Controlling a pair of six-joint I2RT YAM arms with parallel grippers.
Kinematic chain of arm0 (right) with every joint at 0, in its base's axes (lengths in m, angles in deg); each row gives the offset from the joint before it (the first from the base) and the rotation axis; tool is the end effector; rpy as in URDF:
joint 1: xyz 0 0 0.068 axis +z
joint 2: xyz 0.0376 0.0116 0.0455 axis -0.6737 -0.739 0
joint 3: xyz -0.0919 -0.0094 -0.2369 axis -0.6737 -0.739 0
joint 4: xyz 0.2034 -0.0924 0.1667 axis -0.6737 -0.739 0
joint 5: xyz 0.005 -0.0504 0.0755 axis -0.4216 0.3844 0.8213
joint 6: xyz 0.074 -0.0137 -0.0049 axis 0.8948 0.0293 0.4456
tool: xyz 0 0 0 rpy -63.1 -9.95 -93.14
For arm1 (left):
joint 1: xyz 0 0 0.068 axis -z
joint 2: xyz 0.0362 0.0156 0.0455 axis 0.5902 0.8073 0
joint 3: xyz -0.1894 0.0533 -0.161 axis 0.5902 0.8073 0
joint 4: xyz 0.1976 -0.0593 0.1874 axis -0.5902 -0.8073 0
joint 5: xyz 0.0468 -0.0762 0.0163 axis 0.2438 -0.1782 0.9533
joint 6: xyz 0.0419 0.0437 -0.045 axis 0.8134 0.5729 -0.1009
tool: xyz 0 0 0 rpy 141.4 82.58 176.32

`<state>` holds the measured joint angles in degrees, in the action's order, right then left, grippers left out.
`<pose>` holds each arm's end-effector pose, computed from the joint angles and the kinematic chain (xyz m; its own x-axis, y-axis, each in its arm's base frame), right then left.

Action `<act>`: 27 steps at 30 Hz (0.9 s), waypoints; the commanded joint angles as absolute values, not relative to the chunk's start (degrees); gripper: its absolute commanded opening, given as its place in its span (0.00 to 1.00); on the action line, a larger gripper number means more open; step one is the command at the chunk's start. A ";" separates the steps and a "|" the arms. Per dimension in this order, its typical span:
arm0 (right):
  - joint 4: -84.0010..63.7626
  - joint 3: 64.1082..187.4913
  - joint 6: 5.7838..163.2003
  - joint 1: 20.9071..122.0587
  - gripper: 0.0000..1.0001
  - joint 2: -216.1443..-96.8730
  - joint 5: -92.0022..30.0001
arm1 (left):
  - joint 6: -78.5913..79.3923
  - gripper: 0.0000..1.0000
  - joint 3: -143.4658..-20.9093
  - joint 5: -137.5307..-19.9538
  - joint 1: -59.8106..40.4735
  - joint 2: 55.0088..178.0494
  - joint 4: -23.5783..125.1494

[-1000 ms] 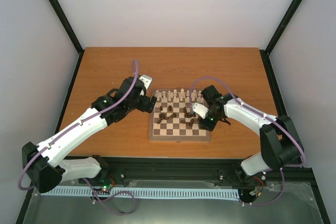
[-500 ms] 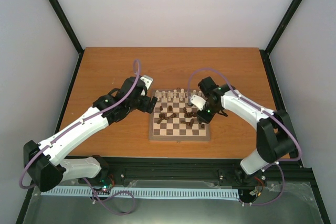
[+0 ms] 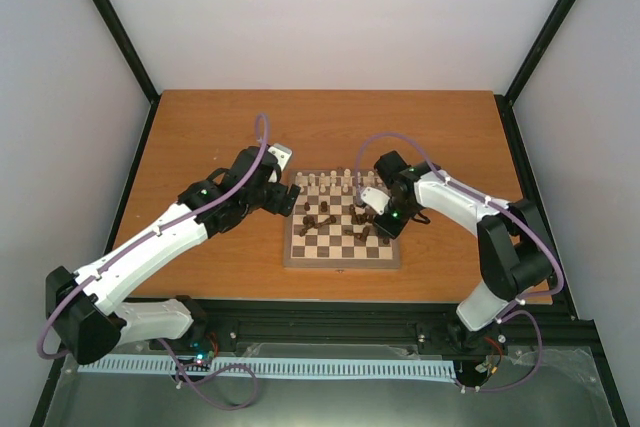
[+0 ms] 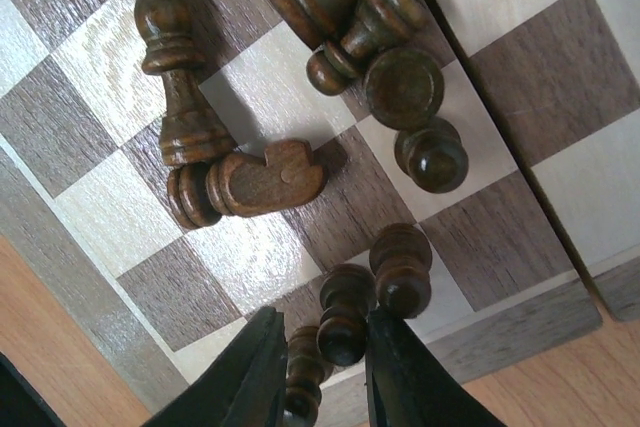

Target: Set up the chess pieces on the board

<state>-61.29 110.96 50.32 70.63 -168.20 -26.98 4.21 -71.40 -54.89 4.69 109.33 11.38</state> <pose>0.2598 0.1543 0.1339 -0.5553 -0.8099 -0.1890 -0.8316 0.5403 0.1283 0.2343 -0.1799 0.2749 -0.5872 0.3358 -0.7365 0.4086 0.9084 0.0883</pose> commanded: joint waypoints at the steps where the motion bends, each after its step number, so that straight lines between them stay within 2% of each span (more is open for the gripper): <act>1: -60.69 110.58 50.56 70.88 0.21 -169.31 -24.99 | 5.12 1.00 -71.99 -55.10 4.25 109.56 11.26; 9: -61.45 110.80 49.89 71.63 0.10 -168.36 -21.42 | 5.19 1.00 -71.98 -55.12 4.26 109.77 11.21; 14: -61.68 110.02 49.52 72.47 0.09 -166.96 -20.47 | 5.14 1.00 -71.98 -55.16 4.26 109.94 11.17; 23: -61.62 108.90 49.30 73.11 0.11 -167.49 -22.12 | 5.19 1.00 -72.08 -55.47 4.26 110.21 11.09; 27: -61.75 109.31 49.39 73.29 0.20 -167.29 -22.14 | 5.26 1.00 -72.07 -55.56 4.26 110.24 11.08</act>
